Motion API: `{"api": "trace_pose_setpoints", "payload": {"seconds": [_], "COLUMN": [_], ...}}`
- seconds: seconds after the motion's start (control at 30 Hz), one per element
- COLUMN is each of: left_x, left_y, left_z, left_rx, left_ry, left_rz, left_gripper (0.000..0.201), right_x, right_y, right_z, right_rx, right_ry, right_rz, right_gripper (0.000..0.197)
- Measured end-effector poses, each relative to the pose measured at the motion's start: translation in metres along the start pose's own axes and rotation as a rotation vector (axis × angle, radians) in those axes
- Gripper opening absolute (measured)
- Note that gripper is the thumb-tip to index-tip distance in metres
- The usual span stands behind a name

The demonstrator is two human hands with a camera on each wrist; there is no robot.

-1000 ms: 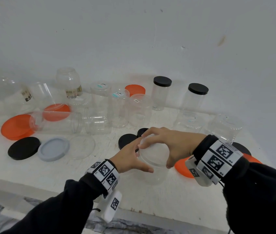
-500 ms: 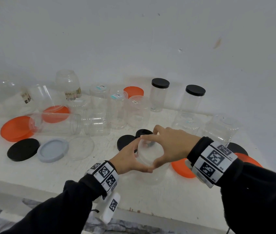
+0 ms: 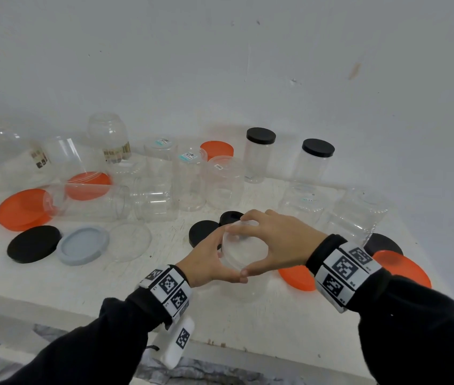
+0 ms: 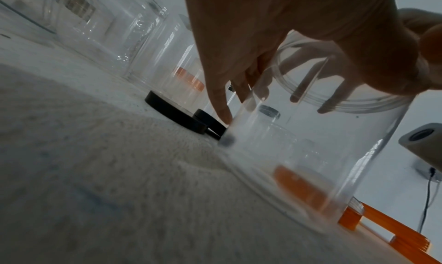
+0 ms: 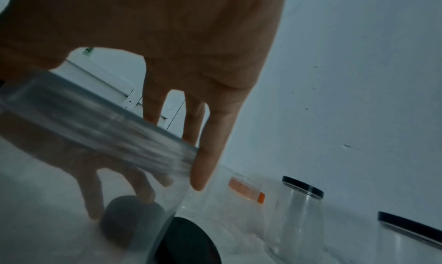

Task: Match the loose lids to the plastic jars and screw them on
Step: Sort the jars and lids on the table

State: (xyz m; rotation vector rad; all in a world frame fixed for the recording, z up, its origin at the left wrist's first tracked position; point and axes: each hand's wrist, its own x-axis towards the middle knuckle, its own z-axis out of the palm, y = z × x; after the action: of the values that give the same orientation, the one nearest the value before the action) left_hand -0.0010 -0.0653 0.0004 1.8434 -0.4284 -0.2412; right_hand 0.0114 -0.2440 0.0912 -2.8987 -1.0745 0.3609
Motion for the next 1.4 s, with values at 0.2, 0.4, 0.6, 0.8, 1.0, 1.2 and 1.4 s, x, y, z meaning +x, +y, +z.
{"api": "trace_pose_setpoints", "payload": {"seconds": [0.2, 0.4, 0.6, 0.8, 1.0, 1.2, 1.4], "left_x": [-0.002, -0.005, -0.005, -0.01, -0.017, 0.0, 0.039], "left_y": [0.003, 0.01, 0.009, 0.017, 0.021, 0.023, 0.027], "left_z": [0.001, 0.002, -0.001, -0.017, -0.076, -0.153, -0.223], "left_rx": [0.023, 0.02, 0.063, 0.192, 0.279, 0.452, 0.667], "left_ry": [0.002, -0.019, -0.077, -0.099, 0.283, 0.573, 0.562], "left_rz": [0.006, -0.007, -0.025, -0.012, 0.054, 0.13, 0.151], "left_gripper": [0.09, 0.086, 0.093, 0.091, 0.05, 0.031, 0.038], "right_x": [0.001, 0.001, -0.003, -0.018, -0.019, 0.025, 0.099], "right_y": [-0.001, 0.0, 0.001, 0.01, 0.039, 0.056, 0.061], "right_z": [0.002, 0.003, 0.002, -0.009, -0.041, -0.069, -0.099], "right_rx": [0.021, 0.052, 0.103, 0.18, 0.341, 0.541, 0.754], "right_ry": [0.016, 0.032, 0.039, 0.118, 0.433, 0.791, 0.882], "right_rz": [0.019, 0.027, 0.026, 0.036, 0.109, 0.148, 0.186], "right_gripper": [0.077, 0.077, 0.078, 0.084, 0.089, 0.083, 0.079]}}
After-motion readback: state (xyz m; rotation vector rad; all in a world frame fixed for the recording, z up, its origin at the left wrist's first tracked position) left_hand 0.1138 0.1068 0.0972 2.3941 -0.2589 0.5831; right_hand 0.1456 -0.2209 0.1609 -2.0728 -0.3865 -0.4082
